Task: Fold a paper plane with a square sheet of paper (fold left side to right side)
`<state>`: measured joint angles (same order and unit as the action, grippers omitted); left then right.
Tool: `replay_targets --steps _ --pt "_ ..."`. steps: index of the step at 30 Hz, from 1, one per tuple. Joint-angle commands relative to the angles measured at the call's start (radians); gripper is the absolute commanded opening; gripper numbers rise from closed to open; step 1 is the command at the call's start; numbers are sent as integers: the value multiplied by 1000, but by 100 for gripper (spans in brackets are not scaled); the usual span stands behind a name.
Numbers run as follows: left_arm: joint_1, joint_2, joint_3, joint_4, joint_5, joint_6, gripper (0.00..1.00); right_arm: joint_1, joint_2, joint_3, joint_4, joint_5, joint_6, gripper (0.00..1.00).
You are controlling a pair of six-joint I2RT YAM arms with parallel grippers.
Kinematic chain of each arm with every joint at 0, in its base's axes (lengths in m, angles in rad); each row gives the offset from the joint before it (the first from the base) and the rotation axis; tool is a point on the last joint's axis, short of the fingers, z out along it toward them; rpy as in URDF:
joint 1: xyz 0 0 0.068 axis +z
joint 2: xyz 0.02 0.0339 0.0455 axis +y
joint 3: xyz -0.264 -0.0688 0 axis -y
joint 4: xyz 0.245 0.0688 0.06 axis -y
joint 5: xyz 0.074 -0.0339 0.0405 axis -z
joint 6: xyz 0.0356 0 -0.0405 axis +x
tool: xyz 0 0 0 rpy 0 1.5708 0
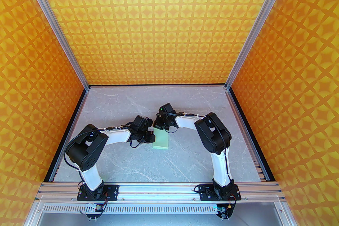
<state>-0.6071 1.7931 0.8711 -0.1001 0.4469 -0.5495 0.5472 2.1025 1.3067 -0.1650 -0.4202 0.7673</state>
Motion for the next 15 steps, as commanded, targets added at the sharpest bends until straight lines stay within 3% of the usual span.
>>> replay_targets --steps 1,15 --pt "-36 26 -61 -162 24 6 0 -49 51 33 24 120 -28 0" --pt "-39 24 -72 -155 26 3 0 -79 129 156 -43 136 -60 0"
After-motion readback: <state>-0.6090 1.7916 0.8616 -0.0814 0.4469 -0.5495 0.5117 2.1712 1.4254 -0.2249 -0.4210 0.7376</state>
